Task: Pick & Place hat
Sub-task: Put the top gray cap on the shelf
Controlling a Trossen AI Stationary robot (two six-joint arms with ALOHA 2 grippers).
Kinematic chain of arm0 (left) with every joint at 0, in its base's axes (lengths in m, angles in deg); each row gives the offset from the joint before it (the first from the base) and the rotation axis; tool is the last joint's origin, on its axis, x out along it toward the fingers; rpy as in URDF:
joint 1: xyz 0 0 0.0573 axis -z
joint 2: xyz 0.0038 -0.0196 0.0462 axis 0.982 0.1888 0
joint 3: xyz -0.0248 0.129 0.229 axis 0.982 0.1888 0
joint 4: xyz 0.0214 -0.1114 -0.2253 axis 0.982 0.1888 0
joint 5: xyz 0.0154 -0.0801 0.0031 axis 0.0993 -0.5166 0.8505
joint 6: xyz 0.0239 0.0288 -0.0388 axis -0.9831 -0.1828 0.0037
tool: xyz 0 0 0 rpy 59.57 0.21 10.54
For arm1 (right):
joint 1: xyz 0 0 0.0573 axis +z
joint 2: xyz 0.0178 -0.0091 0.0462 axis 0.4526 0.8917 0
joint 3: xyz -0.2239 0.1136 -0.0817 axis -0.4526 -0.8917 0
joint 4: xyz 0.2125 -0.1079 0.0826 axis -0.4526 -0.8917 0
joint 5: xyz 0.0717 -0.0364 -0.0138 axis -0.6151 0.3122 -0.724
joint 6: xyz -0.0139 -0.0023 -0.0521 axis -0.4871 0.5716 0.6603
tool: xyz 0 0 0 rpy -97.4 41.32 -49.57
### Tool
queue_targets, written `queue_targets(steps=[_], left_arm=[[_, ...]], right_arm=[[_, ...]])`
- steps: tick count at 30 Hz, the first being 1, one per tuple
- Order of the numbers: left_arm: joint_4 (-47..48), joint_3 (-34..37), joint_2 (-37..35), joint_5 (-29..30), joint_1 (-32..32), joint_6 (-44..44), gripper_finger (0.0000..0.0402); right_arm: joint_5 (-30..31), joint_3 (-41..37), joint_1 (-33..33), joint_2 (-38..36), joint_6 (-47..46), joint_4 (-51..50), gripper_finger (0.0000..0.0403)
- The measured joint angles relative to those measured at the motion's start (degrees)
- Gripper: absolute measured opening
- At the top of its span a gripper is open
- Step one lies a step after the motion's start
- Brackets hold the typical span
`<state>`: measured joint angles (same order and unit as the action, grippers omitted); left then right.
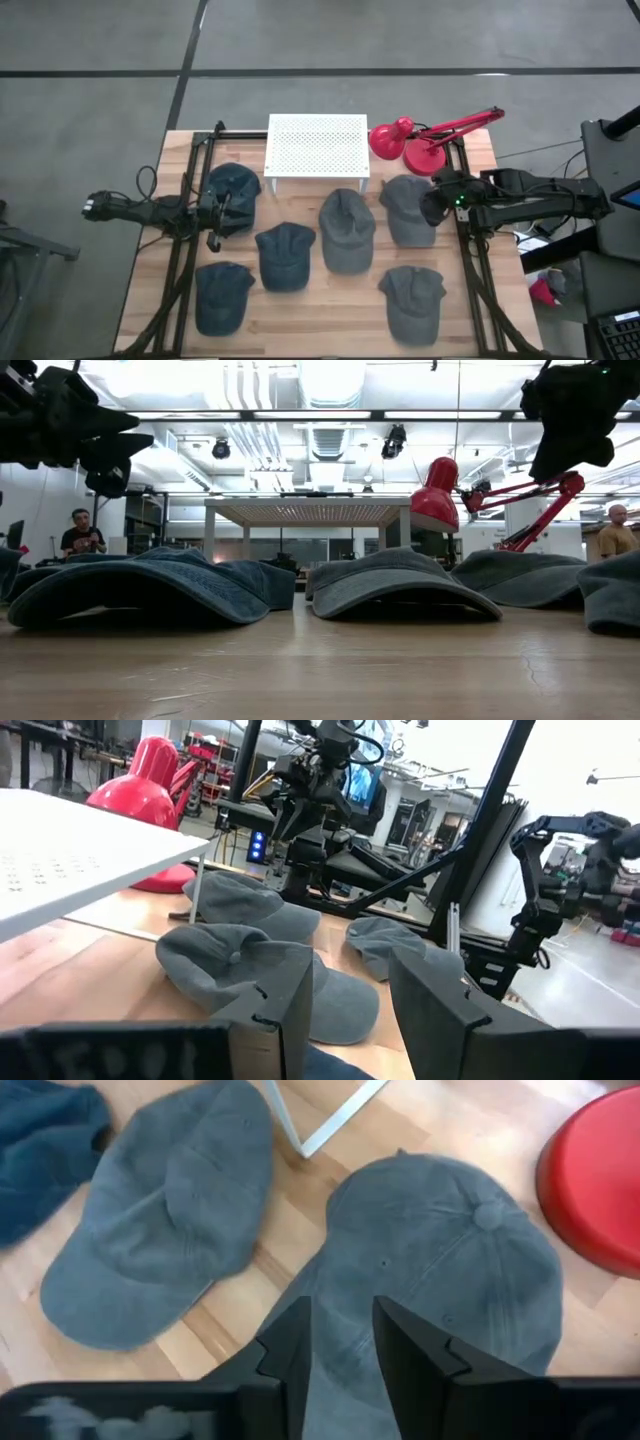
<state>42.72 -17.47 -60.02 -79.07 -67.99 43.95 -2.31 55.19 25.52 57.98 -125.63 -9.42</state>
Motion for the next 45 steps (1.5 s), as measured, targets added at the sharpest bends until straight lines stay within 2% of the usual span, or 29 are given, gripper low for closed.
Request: queue_targets(steps=[13, 19, 24, 32, 39, 45], left_arm=[[0.0, 0.0, 0.0, -0.2, 0.0, 5.4, 0.0136], [0.0, 0.0, 0.0, -0.2, 0.0, 5.4, 0.0136], [0.0, 0.0, 0.0, -0.2, 0.0, 5.4, 0.0136], [0.0, 0.0, 0.0, -0.2, 0.0, 5.4, 0.0136], [-1.0, 0.0, 0.0, -0.2, 0.0, 5.4, 0.0136], [-5.3, 0.0, 0.0, -0.2, 0.0, 6.8, 0.0136]], right_arm=[[-2.8, 0.0, 0.0, 7.4, -7.4, -0.2, 0.0236], [-2.7, -0.3, 0.0, 11.5, -14.8, -6.2, 0.0274], [-2.5, -0.7, 0.0, 14.1, -20.2, -11.3, 0.0286], [-0.6, -2.2, -0.1, 15.7, -28.1, -11.5, 0.0286], [3.7, -2.8, -0.2, 15.8, -32.6, -11.2, 0.0285], [4.2, -2.8, -1.2, 16.0, -32.9, -11.2, 0.0275]])
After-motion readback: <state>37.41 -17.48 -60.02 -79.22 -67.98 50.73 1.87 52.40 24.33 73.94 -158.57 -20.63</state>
